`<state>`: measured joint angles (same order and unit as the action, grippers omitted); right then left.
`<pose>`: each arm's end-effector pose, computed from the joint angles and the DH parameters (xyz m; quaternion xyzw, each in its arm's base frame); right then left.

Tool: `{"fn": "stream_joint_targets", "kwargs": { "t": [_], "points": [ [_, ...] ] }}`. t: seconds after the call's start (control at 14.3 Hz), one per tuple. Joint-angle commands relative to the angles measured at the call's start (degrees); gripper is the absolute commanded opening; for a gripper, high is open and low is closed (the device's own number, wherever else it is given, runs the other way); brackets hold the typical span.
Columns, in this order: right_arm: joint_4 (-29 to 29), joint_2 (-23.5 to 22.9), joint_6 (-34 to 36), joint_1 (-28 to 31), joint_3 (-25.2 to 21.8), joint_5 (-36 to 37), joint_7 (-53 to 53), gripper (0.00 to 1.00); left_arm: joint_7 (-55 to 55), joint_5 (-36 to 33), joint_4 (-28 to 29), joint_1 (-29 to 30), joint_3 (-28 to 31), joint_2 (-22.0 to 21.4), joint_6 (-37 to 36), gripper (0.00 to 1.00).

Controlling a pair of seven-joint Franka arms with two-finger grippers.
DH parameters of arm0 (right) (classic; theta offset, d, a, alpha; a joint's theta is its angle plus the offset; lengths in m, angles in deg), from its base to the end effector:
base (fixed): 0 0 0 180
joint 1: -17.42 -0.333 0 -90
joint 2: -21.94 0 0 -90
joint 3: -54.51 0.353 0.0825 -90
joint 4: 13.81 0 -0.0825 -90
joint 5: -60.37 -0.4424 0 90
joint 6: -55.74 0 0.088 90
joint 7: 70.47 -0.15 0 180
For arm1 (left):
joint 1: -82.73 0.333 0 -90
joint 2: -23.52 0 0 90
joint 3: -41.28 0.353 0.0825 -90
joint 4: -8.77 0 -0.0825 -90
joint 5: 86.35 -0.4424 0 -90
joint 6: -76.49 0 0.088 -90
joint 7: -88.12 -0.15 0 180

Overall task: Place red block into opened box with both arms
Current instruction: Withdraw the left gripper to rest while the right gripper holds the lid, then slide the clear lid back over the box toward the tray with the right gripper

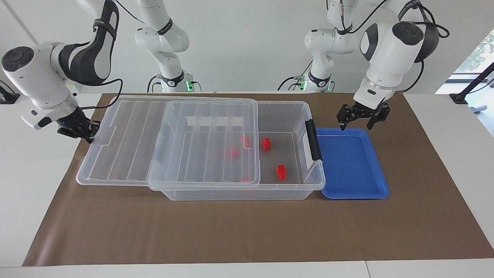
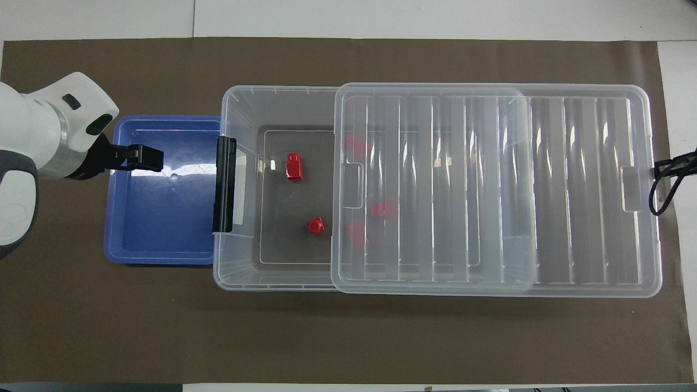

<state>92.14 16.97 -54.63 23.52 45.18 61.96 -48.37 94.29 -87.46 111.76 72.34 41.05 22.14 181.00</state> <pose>0.6185 -0.1718 0.4466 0.9978 0.0633 -0.0105 0.0176 0.6092 -0.1118 0.5343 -0.9988 0.0410 -0.0264 0.0057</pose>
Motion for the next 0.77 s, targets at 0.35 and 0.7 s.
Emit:
{"fn": "stream_joint_targets", "kwargs": {
  "t": [0.35,0.7],
  "points": [
    [1.55,1.37,0.06,0.05,4.06,0.26,-7.5,0.0,-11.17,2.61,-9.13,7.31,-0.21,0.15,-12.49,1.0],
    [2.16,1.64,-0.03,0.05,6.95,0.26,-12.6,0.0,-11.53,2.43,-11.68,8.46,-0.21,0.41,-14.96,1.0]
  ]
}}
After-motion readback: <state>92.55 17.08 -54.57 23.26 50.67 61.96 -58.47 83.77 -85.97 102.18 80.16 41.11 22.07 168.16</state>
